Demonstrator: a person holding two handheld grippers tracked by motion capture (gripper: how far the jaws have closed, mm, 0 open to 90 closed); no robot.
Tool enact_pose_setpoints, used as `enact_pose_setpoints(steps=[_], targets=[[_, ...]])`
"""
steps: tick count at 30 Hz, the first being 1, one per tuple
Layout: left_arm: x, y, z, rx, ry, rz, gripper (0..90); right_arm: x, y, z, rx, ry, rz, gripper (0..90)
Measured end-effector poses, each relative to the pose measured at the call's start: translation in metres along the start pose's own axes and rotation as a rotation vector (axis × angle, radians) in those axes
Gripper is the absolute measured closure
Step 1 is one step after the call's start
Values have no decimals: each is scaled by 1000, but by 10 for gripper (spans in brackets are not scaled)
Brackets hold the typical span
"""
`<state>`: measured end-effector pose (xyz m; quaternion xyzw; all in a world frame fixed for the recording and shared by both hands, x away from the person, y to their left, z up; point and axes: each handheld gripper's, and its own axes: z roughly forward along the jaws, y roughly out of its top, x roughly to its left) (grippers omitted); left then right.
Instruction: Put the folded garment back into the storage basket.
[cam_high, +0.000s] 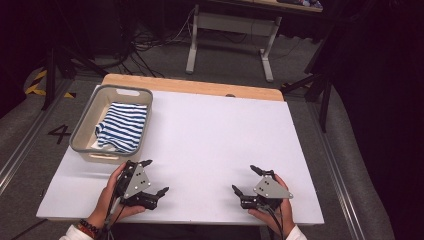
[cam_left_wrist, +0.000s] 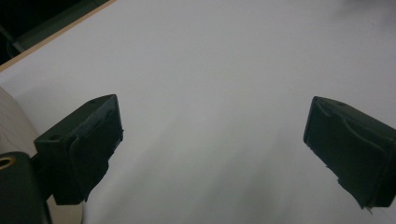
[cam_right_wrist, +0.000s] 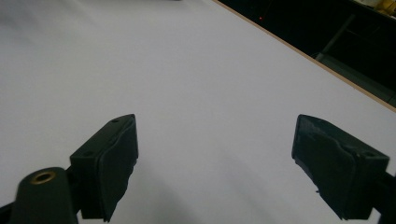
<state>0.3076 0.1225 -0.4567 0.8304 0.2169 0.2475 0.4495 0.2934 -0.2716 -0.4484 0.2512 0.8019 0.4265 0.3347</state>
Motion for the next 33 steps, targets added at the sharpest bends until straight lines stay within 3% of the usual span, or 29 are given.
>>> enact_pose_setpoints(steps=[33], targets=[[0,-2,0,9,-1,-8,55,2,3,2,-13,19,3,148]])
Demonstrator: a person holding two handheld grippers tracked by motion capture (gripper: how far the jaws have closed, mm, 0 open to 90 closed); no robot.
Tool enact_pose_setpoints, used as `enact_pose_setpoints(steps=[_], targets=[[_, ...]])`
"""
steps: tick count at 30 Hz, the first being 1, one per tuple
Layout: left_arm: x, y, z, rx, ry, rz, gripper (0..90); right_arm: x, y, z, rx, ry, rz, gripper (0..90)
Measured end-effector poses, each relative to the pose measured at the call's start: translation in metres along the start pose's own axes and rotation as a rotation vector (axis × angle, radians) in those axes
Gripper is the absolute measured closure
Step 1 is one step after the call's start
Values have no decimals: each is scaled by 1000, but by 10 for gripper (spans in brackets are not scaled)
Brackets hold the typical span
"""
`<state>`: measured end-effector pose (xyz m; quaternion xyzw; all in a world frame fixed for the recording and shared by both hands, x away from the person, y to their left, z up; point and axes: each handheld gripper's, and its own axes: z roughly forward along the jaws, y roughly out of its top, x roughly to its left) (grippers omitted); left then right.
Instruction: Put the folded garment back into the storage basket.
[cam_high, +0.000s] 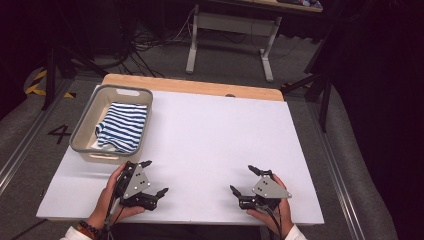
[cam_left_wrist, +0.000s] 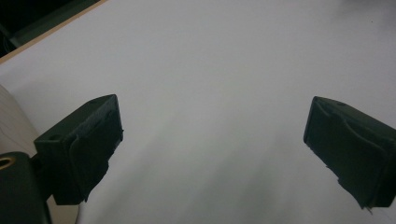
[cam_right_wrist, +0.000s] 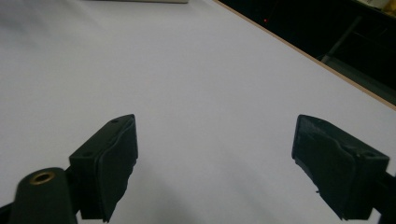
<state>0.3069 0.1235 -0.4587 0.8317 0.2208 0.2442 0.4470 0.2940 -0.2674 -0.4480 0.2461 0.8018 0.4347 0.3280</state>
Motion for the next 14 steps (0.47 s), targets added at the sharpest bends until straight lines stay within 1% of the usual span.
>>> enact_pose_setpoints(steps=[14], targets=[[0,1,1,-2,-1,-4,55,-1,0,0,-1,4,4,145]])
